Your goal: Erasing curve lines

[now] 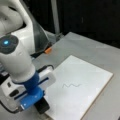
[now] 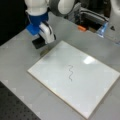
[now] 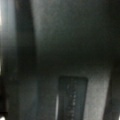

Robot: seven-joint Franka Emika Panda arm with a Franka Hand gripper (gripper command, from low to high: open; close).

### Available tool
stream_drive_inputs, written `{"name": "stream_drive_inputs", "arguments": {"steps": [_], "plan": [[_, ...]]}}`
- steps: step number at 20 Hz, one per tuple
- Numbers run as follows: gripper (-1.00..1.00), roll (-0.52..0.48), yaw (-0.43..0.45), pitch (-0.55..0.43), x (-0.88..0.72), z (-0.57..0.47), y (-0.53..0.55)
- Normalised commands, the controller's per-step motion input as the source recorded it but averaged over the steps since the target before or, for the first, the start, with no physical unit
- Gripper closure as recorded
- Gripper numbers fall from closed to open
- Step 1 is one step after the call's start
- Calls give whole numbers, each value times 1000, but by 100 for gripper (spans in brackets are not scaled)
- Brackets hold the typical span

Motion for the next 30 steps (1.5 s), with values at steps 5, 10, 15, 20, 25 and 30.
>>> {"name": "stream_drive_inputs", "arguments": {"steps": [5,10,15,20,25,30], "plan": [[100,-113,-250,-76,-150,61,392],[100,-155,-141,-41,-258,35,347],[100,-108,-67,-9,-239,-35,283],[100,-84,-12,-9,-137,-53,150],[100,-86,-20,-21,-83,-27,71],[100,-25,-61,-50,-83,-30,86]]}}
